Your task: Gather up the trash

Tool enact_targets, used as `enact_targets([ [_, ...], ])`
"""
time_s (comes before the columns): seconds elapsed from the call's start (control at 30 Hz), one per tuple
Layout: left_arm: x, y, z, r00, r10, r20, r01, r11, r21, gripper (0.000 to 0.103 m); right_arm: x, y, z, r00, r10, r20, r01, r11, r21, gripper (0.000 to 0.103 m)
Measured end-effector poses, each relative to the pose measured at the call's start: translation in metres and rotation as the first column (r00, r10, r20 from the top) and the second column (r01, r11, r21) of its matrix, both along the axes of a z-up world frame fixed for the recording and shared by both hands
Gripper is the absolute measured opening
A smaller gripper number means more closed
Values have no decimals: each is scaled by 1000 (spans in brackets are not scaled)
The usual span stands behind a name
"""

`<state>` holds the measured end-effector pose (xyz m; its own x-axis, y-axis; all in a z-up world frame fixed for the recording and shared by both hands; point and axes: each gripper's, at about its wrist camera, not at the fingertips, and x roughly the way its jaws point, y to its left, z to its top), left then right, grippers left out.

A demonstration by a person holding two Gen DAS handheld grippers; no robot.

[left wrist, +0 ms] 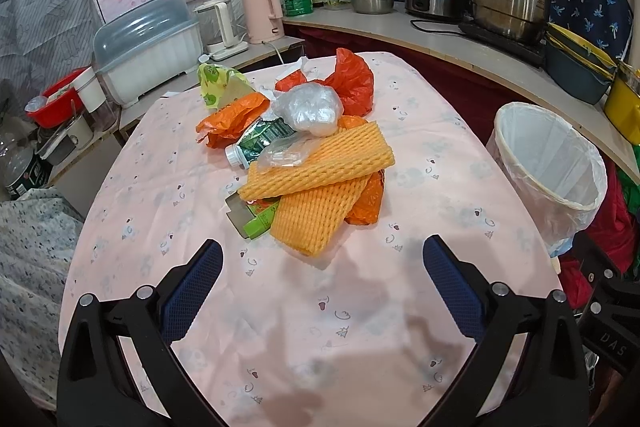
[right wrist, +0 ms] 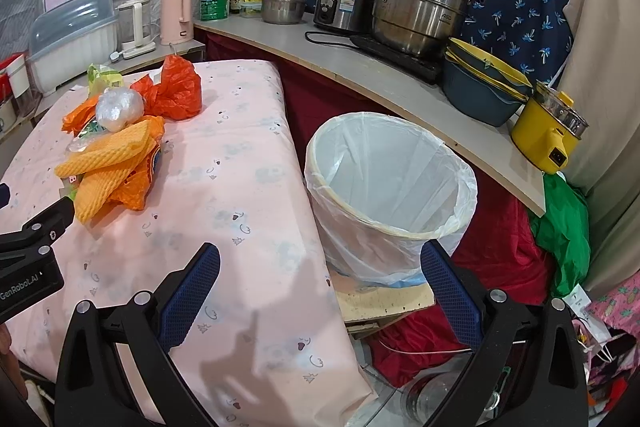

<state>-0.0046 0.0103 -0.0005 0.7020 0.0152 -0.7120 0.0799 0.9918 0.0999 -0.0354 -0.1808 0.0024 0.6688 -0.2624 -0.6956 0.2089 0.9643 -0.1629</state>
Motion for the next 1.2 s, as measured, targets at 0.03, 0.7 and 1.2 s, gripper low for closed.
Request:
enact_targets([
  [0.03, 0, -2, 1, 1000, 2, 1, -2, 1000, -1, 96, 0, 0, 0, 1000, 0, 0, 0, 1000, 0, 96],
  [0.7, -3, -2, -4, 1000, -5, -2, 5, 1000, -1, 96, -1, -1, -1, 1000, -3, -2, 3, 1000, -3, 96],
  [1.2, -3, -3, -3, 1000, -8, -7, 8, 1000, -7, 96, -1, -1, -1, 1000, -3, -2, 3, 1000, -5, 96],
])
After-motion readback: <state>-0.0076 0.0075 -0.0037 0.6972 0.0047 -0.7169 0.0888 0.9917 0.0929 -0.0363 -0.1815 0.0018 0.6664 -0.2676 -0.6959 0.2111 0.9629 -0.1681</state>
